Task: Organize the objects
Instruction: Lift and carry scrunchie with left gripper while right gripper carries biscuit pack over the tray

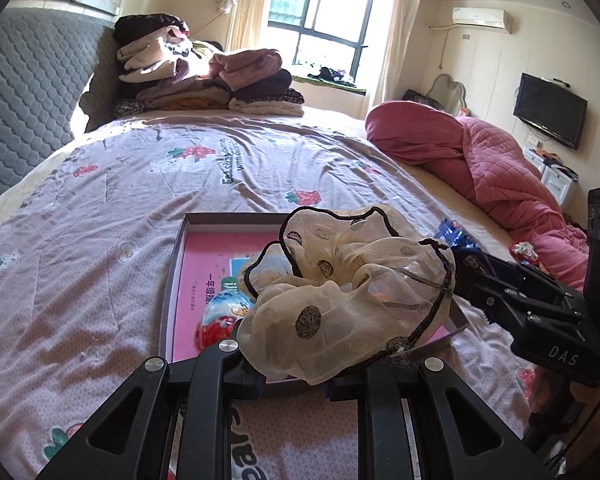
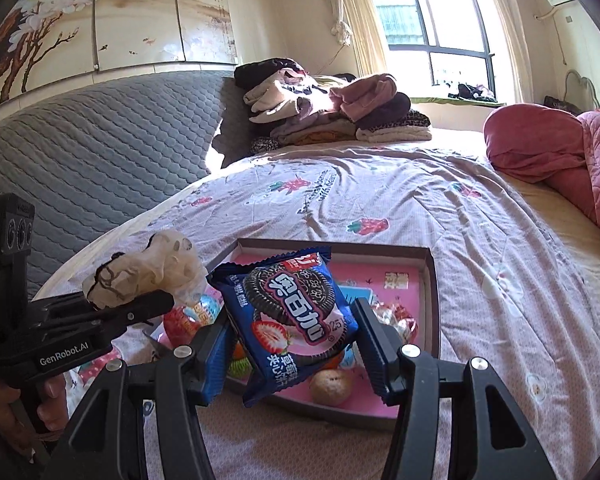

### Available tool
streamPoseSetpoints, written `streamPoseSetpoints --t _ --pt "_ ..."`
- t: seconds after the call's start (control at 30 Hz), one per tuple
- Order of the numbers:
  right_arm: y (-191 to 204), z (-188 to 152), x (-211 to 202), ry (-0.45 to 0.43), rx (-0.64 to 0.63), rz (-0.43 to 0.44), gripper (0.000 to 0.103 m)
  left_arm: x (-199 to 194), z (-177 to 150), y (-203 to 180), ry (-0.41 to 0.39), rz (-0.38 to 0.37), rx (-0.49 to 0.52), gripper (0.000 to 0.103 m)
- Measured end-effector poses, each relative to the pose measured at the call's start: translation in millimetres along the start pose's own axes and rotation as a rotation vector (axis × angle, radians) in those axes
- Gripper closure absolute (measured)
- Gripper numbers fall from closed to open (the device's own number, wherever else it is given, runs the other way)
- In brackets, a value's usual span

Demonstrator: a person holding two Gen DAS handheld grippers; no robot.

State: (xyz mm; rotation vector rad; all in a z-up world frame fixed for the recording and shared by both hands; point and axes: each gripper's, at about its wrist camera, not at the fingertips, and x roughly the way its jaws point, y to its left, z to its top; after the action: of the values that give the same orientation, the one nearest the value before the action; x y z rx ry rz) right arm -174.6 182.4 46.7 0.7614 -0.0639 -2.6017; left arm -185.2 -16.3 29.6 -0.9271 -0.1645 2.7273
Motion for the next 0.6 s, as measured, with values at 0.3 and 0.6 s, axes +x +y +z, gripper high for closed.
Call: streamPoseSetpoints --t 0.3,0.6 --pt "0.7 9.7 17.3 -0.012 -0.015 0.008 0.047 20.6 8.4 11.8 0.006 0.021 -0.013 0.083" --pt "0.7 10.9 35.2 -0.001 -0.017 0.004 0.047 41.6 15.5 20.9 0.011 0.028 -0.031 0.083"
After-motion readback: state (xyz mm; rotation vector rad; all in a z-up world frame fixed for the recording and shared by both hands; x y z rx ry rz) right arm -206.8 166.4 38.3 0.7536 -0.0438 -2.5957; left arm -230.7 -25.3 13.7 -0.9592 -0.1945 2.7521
